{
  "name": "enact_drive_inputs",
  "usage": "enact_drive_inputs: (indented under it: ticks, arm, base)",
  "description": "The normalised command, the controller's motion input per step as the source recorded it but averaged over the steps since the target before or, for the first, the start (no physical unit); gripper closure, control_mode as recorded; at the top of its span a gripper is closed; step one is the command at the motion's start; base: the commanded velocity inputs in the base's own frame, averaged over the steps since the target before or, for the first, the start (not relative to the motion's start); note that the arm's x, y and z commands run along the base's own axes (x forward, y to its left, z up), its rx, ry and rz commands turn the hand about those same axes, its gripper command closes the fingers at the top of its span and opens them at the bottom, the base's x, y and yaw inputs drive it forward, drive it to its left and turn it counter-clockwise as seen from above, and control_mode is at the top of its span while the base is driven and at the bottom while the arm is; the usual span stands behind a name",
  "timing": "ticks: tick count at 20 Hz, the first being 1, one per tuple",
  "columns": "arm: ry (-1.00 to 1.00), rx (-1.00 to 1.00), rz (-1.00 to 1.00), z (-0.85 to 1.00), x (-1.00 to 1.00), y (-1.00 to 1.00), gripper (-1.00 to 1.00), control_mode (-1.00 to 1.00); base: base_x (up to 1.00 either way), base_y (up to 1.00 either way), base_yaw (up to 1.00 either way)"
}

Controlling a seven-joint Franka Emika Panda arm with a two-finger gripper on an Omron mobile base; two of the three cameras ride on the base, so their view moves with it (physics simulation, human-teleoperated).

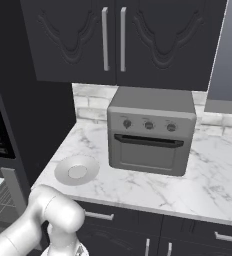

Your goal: Place the fish on the top rack of the oven.

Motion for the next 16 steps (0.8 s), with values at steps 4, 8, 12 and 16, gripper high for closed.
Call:
enact_drive_inputs:
  ticks: [4,8,12,16]
  arm:
    - [0.28,0.0,0.0,0.0,0.31,0.0,1.0,-1.0]
    - [0.2,0.0,0.0,0.0,0.14,0.0,1.0,-1.0]
    - [-0.03,0.0,0.0,0.27,0.01,0.0,1.0,-1.0]
    - [-0.02,0.01,0.0,0.37,0.03,0.0,1.0,-1.0]
  base:
    - [0.0,0.0,0.0]
    - [0.0,0.0,0.0]
    - [0.0,0.0,0.0]
    - [0.0,0.0,0.0]
